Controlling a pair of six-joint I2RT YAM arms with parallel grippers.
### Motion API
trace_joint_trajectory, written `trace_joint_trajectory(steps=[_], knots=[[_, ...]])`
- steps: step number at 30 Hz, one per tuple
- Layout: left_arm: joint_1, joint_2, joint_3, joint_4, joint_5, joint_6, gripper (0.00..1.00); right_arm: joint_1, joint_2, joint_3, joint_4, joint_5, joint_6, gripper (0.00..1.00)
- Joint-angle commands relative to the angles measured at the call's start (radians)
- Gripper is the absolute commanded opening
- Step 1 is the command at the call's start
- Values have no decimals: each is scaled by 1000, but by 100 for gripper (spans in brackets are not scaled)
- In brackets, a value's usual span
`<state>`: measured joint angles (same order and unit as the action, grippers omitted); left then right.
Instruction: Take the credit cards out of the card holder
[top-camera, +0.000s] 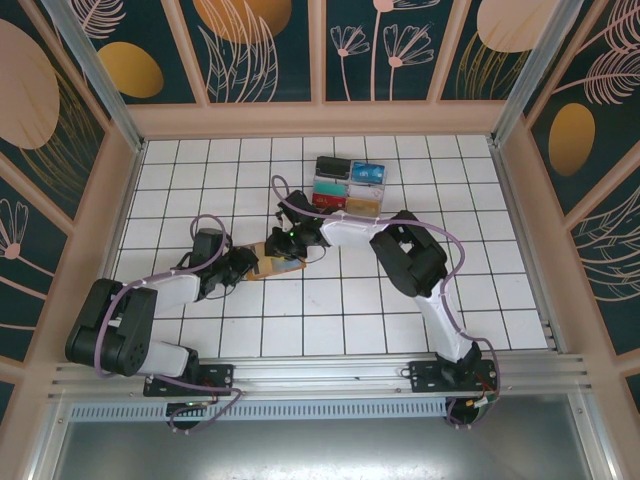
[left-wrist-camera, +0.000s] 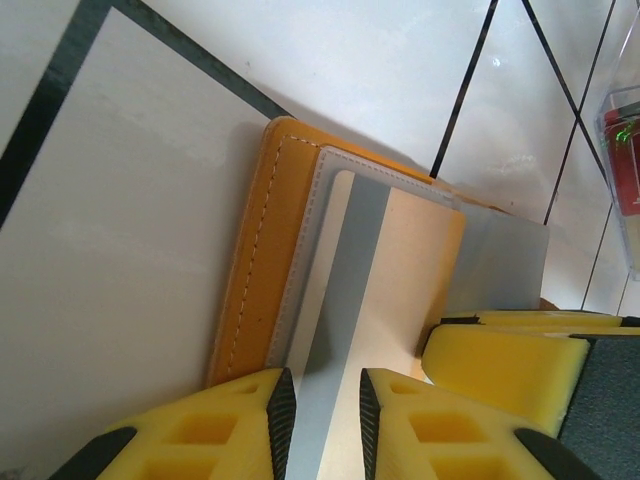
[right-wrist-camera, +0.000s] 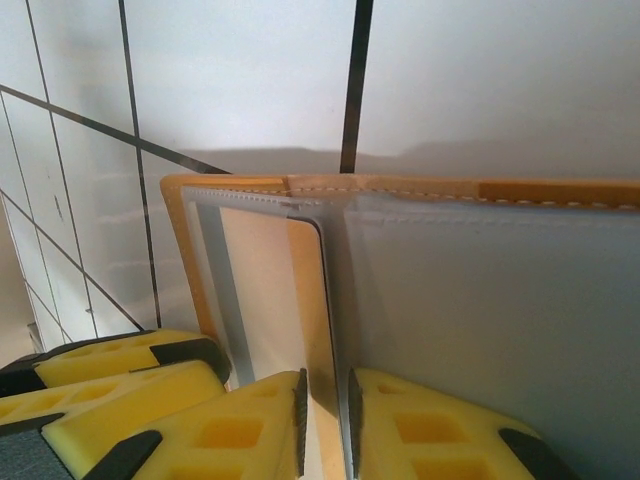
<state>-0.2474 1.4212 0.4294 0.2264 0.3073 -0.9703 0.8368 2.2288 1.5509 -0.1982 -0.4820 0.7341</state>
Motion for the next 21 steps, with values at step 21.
trace_joint_trajectory(steps=[21], knots=[[5, 38, -25, -31, 15, 4, 24, -2, 32, -18, 78, -173, -110, 20]])
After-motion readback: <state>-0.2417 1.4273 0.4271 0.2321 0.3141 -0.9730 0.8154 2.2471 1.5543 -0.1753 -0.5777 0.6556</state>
